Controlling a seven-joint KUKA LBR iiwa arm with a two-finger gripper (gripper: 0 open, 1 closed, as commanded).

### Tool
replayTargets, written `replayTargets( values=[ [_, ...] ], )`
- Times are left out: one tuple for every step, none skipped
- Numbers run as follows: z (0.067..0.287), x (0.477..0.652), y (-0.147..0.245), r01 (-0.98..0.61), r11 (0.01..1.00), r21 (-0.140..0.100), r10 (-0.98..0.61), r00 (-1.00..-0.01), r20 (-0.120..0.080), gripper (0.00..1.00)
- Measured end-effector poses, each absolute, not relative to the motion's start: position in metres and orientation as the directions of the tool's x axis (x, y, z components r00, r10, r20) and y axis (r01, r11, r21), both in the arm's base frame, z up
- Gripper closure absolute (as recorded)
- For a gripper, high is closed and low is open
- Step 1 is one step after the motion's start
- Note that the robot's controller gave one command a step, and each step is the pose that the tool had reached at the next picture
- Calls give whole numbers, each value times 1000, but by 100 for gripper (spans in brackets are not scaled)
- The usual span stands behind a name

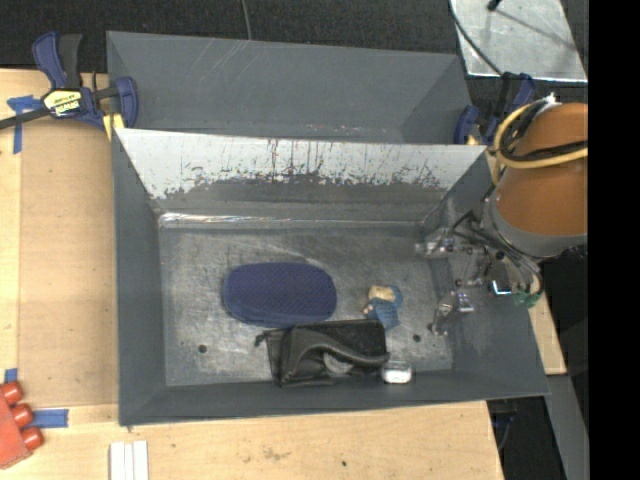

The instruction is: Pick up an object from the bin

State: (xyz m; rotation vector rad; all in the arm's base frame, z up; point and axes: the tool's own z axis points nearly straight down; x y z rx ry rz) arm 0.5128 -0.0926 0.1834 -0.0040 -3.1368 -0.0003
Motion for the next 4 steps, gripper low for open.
replayTargets(
  values=[
    [89, 518, -44, -113, 994, -3, -113, -994, 0, 0],
    [73, 540, -72, 66, 998, 2, 66, -998, -5, 0],
    [75, 544, -73, 66, 998, 0, 66, -998, -18, 100],
    [204, 552, -67, 32, 999, -1, 32, -999, -13, 100]
  ],
)
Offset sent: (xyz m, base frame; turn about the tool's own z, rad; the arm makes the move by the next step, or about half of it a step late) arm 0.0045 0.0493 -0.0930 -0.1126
